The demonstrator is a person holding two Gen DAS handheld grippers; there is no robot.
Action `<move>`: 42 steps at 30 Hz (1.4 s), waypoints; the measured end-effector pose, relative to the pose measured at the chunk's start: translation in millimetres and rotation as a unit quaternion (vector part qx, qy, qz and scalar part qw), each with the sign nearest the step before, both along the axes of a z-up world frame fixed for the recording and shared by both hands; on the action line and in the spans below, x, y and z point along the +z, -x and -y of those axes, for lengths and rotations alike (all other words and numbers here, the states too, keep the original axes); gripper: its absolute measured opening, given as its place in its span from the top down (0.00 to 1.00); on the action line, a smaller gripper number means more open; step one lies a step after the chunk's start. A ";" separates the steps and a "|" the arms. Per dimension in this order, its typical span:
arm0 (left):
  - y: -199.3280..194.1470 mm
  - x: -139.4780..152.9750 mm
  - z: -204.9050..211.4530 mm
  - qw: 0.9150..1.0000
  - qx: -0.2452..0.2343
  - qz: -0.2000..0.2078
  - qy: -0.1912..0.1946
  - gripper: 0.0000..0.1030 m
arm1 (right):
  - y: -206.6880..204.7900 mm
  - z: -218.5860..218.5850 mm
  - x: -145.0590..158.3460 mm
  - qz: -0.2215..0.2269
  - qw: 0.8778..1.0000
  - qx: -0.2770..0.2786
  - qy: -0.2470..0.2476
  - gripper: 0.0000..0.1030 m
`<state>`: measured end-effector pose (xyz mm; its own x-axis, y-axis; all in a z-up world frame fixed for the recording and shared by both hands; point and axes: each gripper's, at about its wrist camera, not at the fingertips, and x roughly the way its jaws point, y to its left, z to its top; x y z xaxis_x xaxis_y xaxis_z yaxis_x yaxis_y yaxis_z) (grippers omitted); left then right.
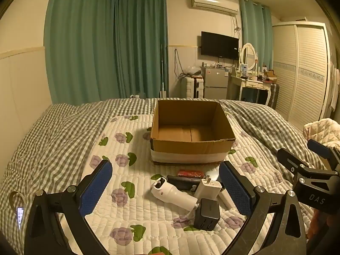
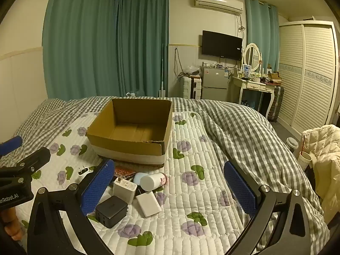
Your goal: Organize rigid objects
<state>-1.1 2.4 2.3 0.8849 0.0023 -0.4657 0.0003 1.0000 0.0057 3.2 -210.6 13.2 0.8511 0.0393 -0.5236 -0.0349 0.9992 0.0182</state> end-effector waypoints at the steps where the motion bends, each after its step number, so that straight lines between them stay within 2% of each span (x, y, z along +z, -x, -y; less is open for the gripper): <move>1: 0.4 1.0 -1.2 1.000 -0.001 0.001 0.001 0.01 | -0.2 -0.2 -0.2 0.001 1.000 0.000 -0.001 0.00; 17: 0.2 -0.6 2.6 1.000 -0.009 0.000 -0.001 0.01 | 1.0 -1.5 -0.6 -0.004 1.000 0.001 0.001 0.00; 19: 0.1 0.1 1.7 1.000 -0.008 0.000 0.001 0.01 | -0.6 0.6 -9.3 -0.004 1.000 0.001 0.002 0.00; 42: 0.2 -2.6 2.2 1.000 -0.008 0.002 -0.001 0.01 | -2.4 -4.6 -5.4 -0.011 1.000 0.003 0.006 0.00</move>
<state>-1.3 0.2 -0.3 0.8867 -0.0106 -0.4622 0.0154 0.9999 0.0067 5.6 -206.0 7.7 0.8392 0.0385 -0.5425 -0.0415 0.9991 0.0068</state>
